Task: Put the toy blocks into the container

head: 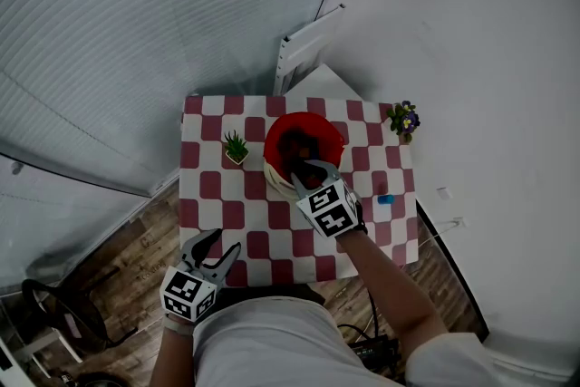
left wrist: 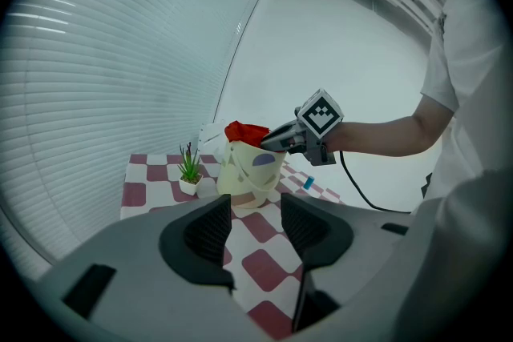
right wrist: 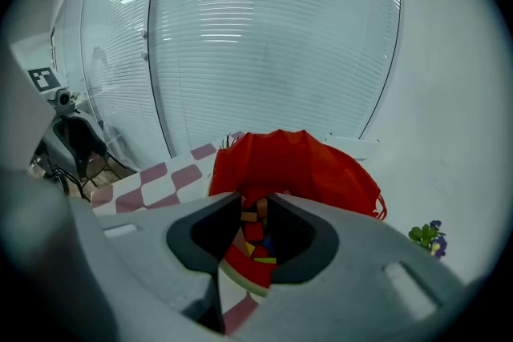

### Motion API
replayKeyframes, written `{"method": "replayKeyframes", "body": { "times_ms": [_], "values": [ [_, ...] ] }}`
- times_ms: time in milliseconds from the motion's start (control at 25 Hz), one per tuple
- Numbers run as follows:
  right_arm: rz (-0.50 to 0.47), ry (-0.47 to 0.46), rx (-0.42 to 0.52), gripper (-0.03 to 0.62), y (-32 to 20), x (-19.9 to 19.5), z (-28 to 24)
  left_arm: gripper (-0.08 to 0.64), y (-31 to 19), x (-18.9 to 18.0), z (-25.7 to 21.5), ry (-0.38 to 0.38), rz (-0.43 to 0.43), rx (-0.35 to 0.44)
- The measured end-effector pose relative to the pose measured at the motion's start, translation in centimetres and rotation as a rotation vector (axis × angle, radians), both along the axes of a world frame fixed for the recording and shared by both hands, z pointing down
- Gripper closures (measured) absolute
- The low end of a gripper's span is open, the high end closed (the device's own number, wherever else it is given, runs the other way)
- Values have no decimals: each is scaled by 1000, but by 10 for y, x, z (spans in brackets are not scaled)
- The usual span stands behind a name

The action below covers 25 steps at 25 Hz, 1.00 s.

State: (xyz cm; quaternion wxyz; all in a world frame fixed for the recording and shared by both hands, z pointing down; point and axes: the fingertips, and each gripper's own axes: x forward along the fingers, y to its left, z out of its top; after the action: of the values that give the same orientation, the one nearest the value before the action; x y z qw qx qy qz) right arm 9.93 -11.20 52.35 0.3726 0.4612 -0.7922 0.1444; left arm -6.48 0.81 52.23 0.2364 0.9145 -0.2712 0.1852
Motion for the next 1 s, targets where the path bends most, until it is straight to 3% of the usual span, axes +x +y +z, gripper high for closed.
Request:
{"method": "replayKeyframes", "body": {
  "times_ms": [320, 680, 1000],
  "values": [
    [82, -40, 52, 495, 9, 11, -14, 379, 3, 2, -3, 3, 47, 6],
    [263, -37, 93, 497, 51, 54, -26, 379, 11, 17, -3, 3, 194, 15],
    [438, 1, 70, 497, 107, 107, -10, 379, 26, 43, 0, -4, 335, 4]
  ]
}}
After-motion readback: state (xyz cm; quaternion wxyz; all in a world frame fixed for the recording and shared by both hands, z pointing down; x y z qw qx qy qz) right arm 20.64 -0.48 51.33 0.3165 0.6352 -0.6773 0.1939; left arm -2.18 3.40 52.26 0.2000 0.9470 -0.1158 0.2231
